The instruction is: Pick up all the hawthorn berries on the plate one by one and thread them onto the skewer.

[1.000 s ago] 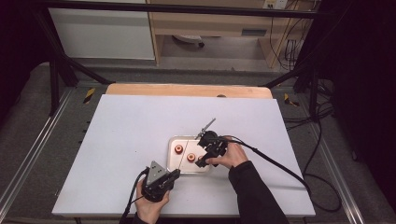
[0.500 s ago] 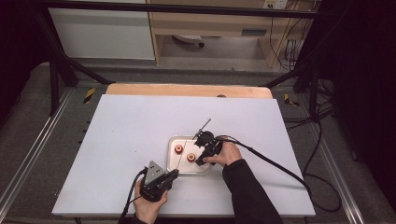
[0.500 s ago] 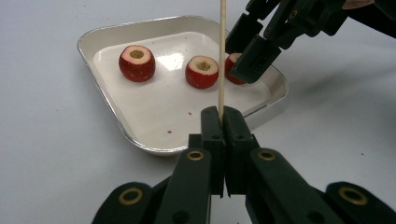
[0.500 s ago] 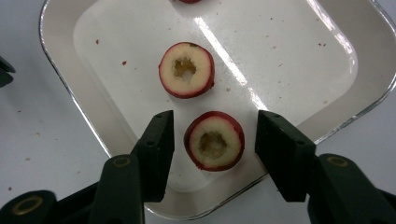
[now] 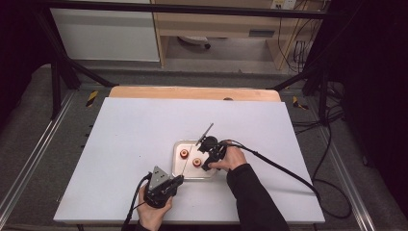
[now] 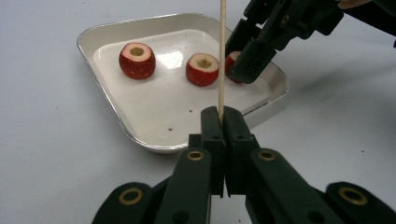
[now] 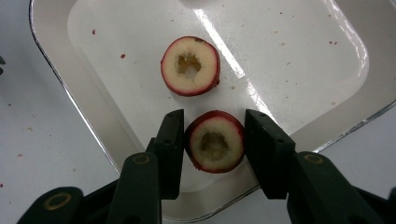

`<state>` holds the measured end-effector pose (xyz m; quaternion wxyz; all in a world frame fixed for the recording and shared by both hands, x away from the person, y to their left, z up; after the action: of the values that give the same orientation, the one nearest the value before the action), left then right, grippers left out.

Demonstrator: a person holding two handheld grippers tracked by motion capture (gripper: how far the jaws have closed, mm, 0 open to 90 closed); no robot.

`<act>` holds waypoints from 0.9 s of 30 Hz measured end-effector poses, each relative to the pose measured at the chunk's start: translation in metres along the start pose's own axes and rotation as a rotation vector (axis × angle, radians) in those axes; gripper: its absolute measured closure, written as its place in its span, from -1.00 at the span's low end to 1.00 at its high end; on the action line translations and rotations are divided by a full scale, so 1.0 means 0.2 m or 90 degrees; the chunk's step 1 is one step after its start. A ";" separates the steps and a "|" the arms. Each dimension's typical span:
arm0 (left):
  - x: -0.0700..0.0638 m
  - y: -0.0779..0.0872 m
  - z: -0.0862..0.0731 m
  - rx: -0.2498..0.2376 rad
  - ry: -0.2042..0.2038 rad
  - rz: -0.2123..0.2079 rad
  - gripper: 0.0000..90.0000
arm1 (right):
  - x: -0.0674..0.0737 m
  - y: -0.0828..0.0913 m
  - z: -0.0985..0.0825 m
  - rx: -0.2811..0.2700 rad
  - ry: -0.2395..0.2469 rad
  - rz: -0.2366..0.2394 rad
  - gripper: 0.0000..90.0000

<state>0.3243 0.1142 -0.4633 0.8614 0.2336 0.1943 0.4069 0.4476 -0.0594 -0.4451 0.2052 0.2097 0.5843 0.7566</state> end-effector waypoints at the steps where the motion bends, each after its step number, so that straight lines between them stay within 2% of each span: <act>1: 0.00 0.00 0.00 0.000 0.000 -0.001 0.97 | 0.00 0.00 0.00 0.000 0.000 0.000 0.32; 6: 0.00 0.00 0.00 -0.004 0.001 -0.001 0.97 | 0.00 0.00 0.00 0.001 -0.010 0.002 0.33; 9: 0.00 0.01 0.00 -0.011 0.003 -0.001 0.97 | 0.01 0.06 0.00 -0.036 -0.027 0.003 0.33; 10: 0.00 0.01 0.00 -0.011 0.003 -0.001 0.97 | 0.01 0.06 0.00 -0.036 -0.027 0.003 0.33; 11: 0.00 0.02 0.00 -0.013 0.003 -0.001 0.97 | 0.00 0.09 0.00 -0.052 -0.032 0.002 0.33; 12: 0.00 0.02 0.01 -0.014 0.003 -0.002 0.97 | 0.01 0.14 -0.01 -0.090 -0.048 0.007 0.33; 13: -0.01 0.02 0.01 -0.016 0.003 -0.003 0.97 | 0.01 0.17 -0.01 -0.110 -0.059 0.014 0.33; 16: -0.01 0.02 0.01 -0.021 0.006 -0.004 0.97 | 0.00 0.22 -0.01 -0.145 -0.076 0.012 0.33; 17: -0.01 0.02 0.01 -0.022 0.005 -0.004 0.97 | 0.00 0.27 -0.03 -0.185 -0.093 0.017 0.33; 18: -0.01 0.02 0.01 -0.024 0.007 -0.004 0.97 | -0.01 0.29 -0.03 -0.206 -0.101 0.020 0.33; 19: -0.01 0.02 0.01 -0.024 0.007 -0.004 0.97 | -0.01 0.29 -0.03 -0.206 -0.101 0.020 0.33; 20: -0.01 0.02 0.02 -0.025 0.008 -0.004 0.97 | -0.01 0.31 -0.04 -0.226 -0.107 0.023 0.33; 21: -0.01 0.01 0.02 -0.025 0.009 -0.004 0.97 | -0.02 0.34 -0.06 -0.265 -0.116 0.026 0.33; 22: -0.01 0.01 0.02 -0.027 0.010 -0.004 0.97 | -0.02 0.34 -0.06 -0.265 -0.116 0.026 0.33; 24: -0.02 0.00 0.02 -0.027 0.010 -0.005 0.97 | -0.03 0.36 -0.07 -0.300 -0.131 0.032 0.33; 25: -0.02 0.00 0.02 -0.027 0.010 -0.005 0.97 | -0.04 0.37 -0.09 -0.328 -0.144 0.037 0.33; 27: -0.03 0.00 0.02 -0.027 0.009 -0.005 0.97 | -0.04 0.38 -0.09 -0.342 -0.150 0.041 0.33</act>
<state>0.3241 0.1082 -0.4589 0.8663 0.2119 0.1928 0.4093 0.4394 -0.0968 -0.3770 0.2961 0.2529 0.3285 0.8605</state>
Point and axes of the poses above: each handheld gripper's, and its own axes: y roughly backward along the jaws, z roughly out of its top, x roughly to its left, the point moved 3 cm from there along -y, roughly forward along the jaws, and after that the axes turned 4 degrees about x, right-handed, at the moved point
